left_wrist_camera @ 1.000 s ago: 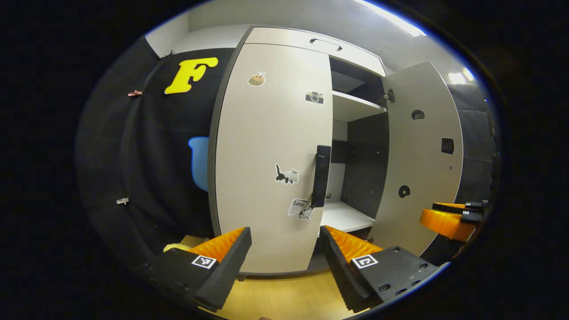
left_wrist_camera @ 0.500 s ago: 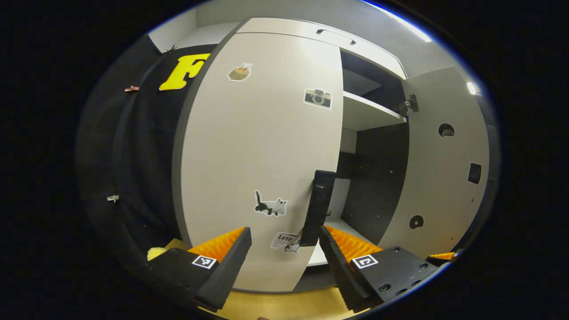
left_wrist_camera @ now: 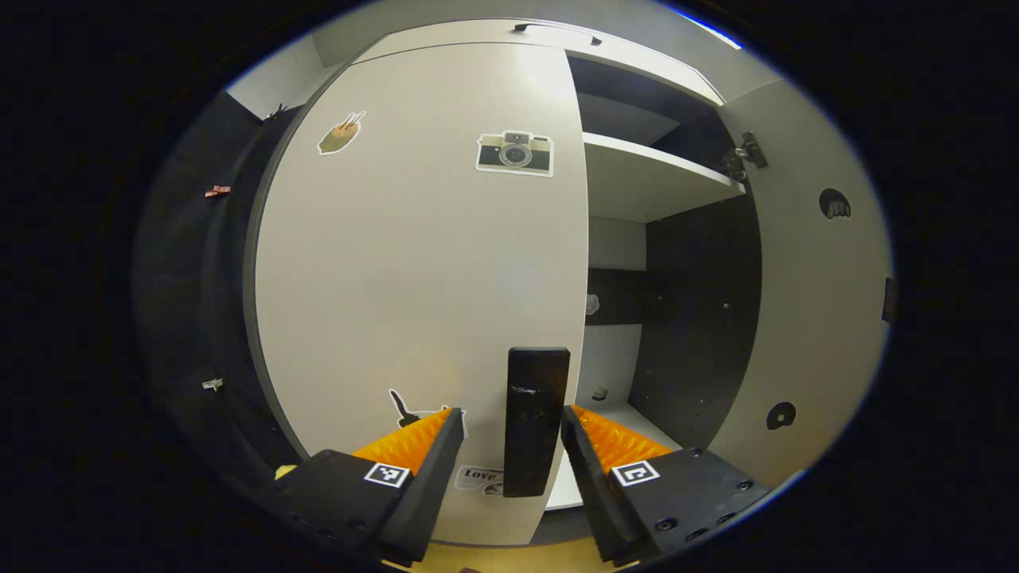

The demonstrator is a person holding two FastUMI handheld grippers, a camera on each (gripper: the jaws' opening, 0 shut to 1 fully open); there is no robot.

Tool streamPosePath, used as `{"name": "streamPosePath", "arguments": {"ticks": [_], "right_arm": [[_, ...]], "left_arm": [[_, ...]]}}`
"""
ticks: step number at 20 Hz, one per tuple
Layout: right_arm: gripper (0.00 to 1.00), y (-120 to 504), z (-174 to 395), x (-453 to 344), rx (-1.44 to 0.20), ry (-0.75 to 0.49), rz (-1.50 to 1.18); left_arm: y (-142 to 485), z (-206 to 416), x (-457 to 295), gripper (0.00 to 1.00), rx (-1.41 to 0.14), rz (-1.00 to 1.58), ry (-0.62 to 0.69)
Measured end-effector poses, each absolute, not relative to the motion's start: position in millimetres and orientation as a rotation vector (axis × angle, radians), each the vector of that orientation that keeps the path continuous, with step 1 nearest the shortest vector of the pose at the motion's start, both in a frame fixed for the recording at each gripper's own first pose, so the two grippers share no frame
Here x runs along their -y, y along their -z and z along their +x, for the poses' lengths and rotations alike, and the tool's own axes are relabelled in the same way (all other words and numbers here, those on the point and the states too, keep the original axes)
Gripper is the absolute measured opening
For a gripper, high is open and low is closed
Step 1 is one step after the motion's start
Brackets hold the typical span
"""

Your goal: Open the right door of the double-door shoe cabinet with the right hand, and open the left door with the left hand.

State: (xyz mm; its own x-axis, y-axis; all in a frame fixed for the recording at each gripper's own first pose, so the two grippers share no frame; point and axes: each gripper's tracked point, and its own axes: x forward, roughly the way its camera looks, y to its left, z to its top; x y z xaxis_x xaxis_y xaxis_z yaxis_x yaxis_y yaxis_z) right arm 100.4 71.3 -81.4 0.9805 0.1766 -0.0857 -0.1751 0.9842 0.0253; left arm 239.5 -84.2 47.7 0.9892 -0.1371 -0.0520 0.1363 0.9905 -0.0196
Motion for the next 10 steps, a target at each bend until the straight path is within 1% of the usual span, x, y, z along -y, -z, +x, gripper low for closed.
{"name": "streamPosePath", "arguments": {"ticks": [1,2,3,6,7,10], "right_arm": [[0.99,83,100,-72,-0.093,-0.185,0.024],[0.99,85,101,-72,-0.099,-0.192,0.023],[0.99,87,101,-71,-0.102,-0.196,0.019],[0.99,90,101,-70,-0.109,-0.208,0.021],[0.99,90,102,-69,-0.108,-0.211,0.024],[0.99,93,101,-70,-0.113,-0.219,0.018]], "left_arm": [[-48,241,86,0.70,-0.054,-0.019,0.133],[-48,243,88,0.67,-0.056,-0.022,0.134],[-47,244,90,0.60,-0.061,-0.022,0.134],[-46,243,96,0.48,-0.060,-0.016,0.129],[-45,244,95,0.36,-0.060,-0.015,0.120],[-44,243,95,0.34,-0.054,-0.015,0.119]]}}
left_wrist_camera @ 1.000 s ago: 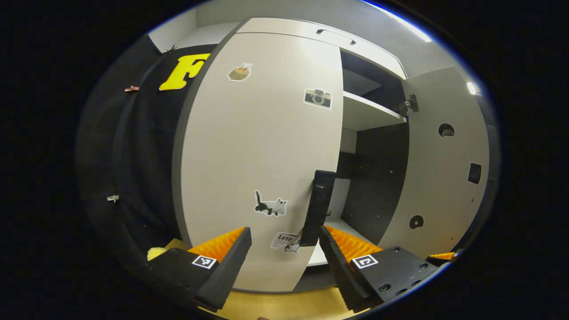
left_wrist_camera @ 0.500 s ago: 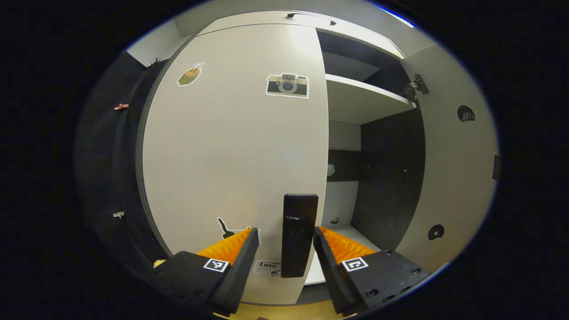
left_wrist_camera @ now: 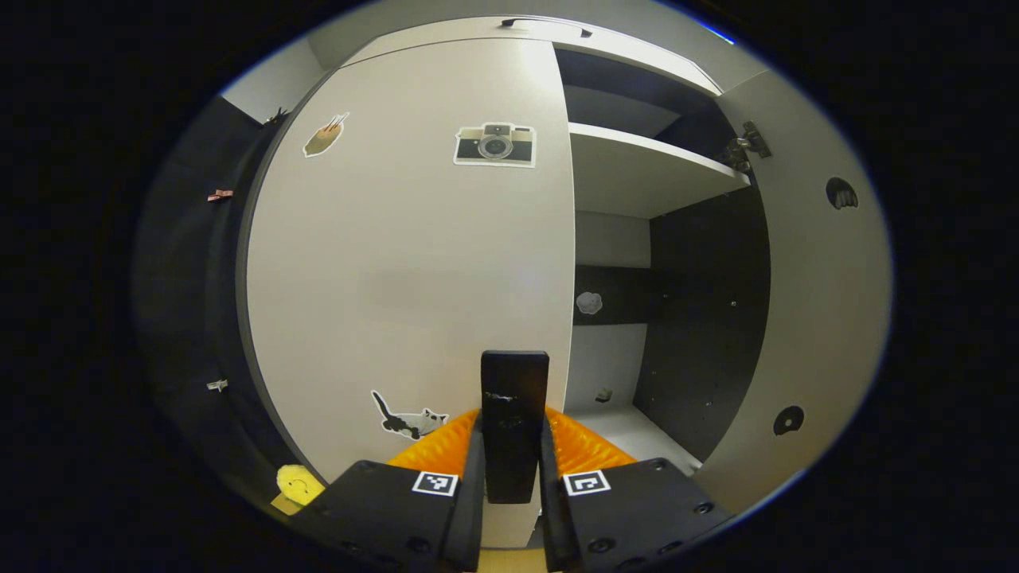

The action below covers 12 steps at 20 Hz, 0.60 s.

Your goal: Open the right door of the double-door shoe cabinet with the right hand, and open the left door with the left hand.

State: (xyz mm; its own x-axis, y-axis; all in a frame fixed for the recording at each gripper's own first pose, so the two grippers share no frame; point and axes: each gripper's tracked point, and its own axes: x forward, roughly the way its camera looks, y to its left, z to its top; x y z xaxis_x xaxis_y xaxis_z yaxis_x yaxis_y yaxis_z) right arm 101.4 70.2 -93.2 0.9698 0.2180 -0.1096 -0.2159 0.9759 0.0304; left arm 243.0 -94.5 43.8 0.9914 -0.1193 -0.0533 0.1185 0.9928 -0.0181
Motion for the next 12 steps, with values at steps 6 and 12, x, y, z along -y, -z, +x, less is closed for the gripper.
{"name": "streamPosePath", "arguments": {"ticks": [6,12], "right_arm": [[0.98,93,96,-82,-0.129,-0.265,0.017],[0.98,88,90,-82,-0.117,-0.238,0.001]], "left_arm": [[-41,242,95,0.15,-0.049,-0.010,0.144],[-41,232,93,0.14,-0.041,-0.023,0.157]]}}
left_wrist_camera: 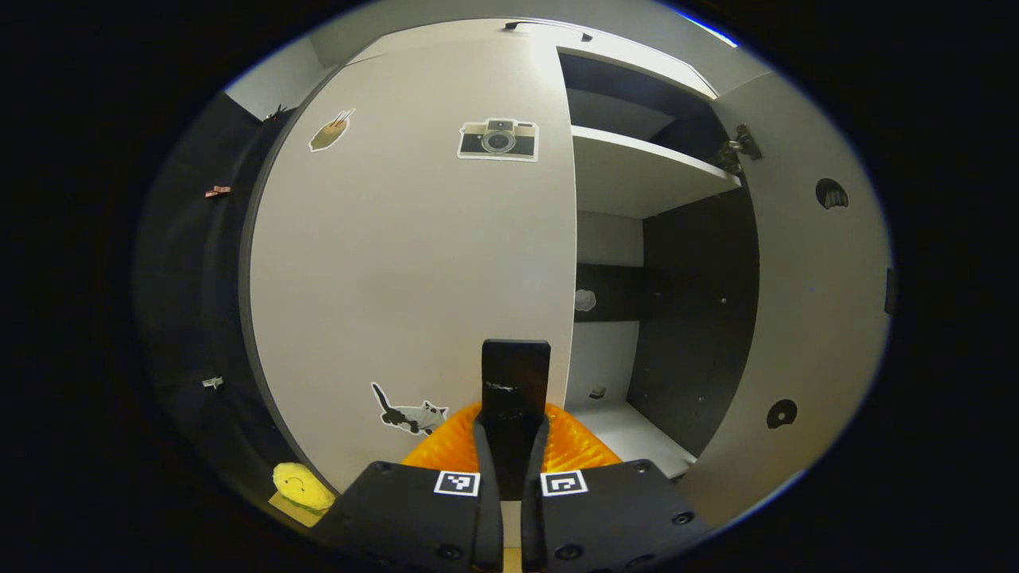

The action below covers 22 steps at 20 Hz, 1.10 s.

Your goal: Open the right door of the double-door shoe cabinet with the right hand, and open the left door with the left hand.

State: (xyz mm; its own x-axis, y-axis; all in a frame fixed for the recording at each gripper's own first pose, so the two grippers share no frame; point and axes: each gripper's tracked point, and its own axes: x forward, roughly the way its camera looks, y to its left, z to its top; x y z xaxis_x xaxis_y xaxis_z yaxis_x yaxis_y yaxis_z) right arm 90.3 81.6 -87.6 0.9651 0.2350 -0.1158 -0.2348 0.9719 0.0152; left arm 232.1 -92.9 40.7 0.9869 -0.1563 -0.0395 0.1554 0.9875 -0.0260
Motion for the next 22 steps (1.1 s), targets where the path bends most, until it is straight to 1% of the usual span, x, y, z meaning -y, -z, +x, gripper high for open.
{"name": "streamPosePath", "arguments": {"ticks": [5,7,14,17,22], "right_arm": [[0.98,90,73,-82,-0.121,-0.165,-0.001],[0.98,90,76,-80,-0.125,-0.129,-0.006],[0.98,89,55,-92,-0.100,-0.011,0.005],[0.98,88,50,-104,-0.082,0.010,0.000],[0.98,89,44,-127,-0.075,0.003,-0.024]], "left_arm": [[-39,202,85,0.14,-0.031,-0.035,0.196],[-40,188,78,0.14,-0.031,-0.040,0.211],[-39,135,46,0.13,-0.006,-0.050,0.282],[-41,116,28,0.13,0.025,-0.072,0.289],[-40,90,-5,0.14,0.035,-0.083,0.287]]}}
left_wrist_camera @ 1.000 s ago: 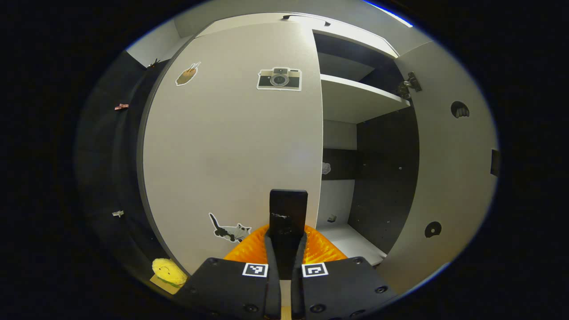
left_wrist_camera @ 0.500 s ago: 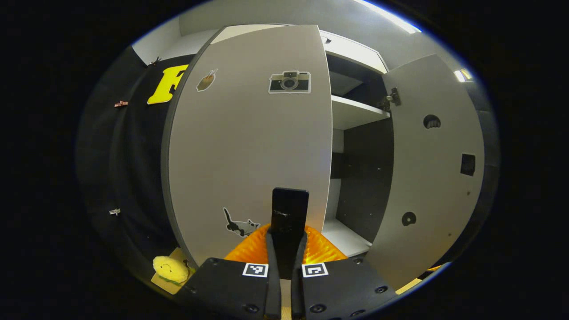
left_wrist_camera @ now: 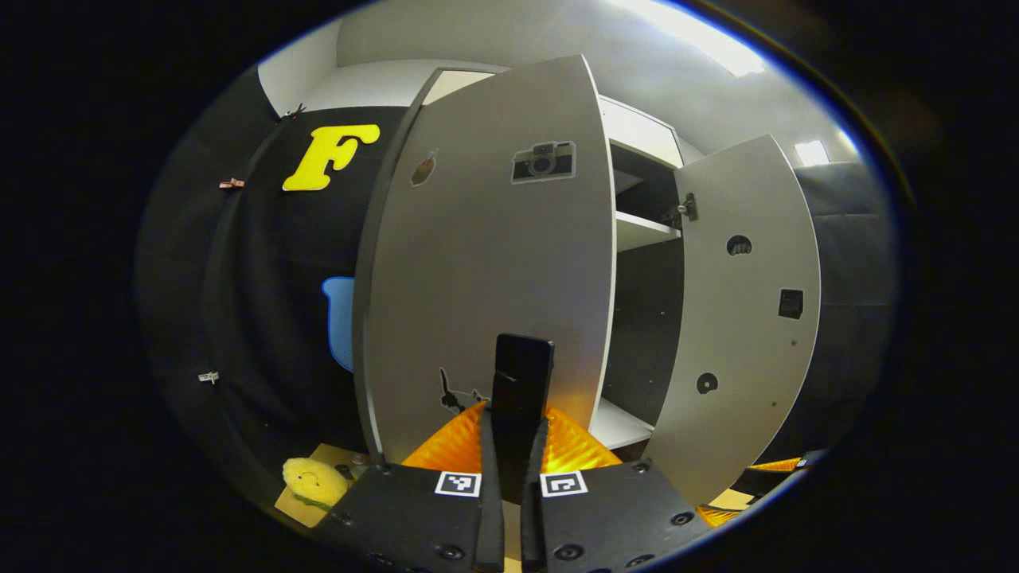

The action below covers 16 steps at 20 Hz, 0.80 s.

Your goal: Open the right door of the double-door shoe cabinet with the right hand, and open the left door with the left hand.

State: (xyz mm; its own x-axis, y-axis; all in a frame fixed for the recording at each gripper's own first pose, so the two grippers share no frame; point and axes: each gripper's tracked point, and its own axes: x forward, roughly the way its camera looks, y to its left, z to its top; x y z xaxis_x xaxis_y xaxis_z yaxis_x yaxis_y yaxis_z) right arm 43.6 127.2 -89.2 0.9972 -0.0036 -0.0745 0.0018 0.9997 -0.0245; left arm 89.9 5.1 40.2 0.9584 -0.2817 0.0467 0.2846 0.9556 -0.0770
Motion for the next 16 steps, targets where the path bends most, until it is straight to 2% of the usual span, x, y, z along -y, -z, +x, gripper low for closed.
{"name": "streamPosePath", "arguments": {"ticks": [8,14,15,16], "right_arm": [[0.99,91,43,-139,-0.075,0.012,-0.025],[0.98,94,45,-142,-0.084,0.007,-0.031],[0.99,94,46,-142,-0.084,0.006,-0.031],[0.99,94,47,-143,-0.087,0.004,-0.031]], "left_arm": [[-40,63,-68,0.12,0.040,-0.080,0.207],[-38,57,-154,0.06,0.040,-0.070,0.016],[-40,58,-169,0.05,0.045,-0.064,0.002],[-37,59,-166,0.05,0.034,-0.079,0.048]]}}
